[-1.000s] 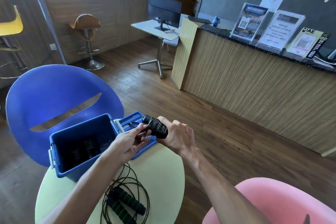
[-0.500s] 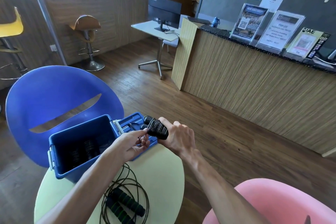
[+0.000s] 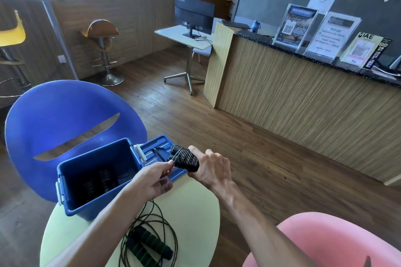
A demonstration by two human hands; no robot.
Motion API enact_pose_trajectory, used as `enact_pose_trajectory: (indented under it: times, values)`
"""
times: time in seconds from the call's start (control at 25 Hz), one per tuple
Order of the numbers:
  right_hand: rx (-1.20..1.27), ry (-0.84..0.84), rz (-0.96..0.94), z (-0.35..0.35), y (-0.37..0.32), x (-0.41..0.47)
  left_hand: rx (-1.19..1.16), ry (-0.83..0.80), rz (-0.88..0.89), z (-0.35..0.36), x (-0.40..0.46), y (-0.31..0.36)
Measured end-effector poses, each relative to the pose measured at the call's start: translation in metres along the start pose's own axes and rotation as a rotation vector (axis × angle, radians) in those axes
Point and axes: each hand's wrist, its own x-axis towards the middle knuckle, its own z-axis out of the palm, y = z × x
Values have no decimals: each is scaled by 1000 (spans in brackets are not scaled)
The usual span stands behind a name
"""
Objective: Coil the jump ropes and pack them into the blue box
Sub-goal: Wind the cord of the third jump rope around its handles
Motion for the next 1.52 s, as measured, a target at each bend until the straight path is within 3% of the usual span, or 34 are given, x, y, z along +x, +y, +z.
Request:
enact_pose_trajectory:
  times: [0.12,0.24,0.44,0.6,0.96,1.08,1.24,1.32,1.52]
  values:
    - [20,-27,22,1,-4,0,-20,37,111,3,0,-9]
    - [64,-53,5,-6,-6,7,44,115,336,7,-5,-17]
    - [218,-88,60,-22,-3,13,488,191,766,-9,-7,-19]
    - [363,-116,101,-26,-6,12,525,153,890,-18,-5,-17]
    - [844,-496,125,-40,6,23,780,88,1356,-28,16,1]
    - [863,-659,171,-51,8,21,759,-88,1206,-26,14,6]
    - [920,-786,222,-61,8,21,749,-22,1024,-20,7,14]
    - [865,-613,163,-61,4,21,759,10,987,-17,4,18]
    - [-6,-109,-118,-44,-30,7,724,124,860,-12,5,21]
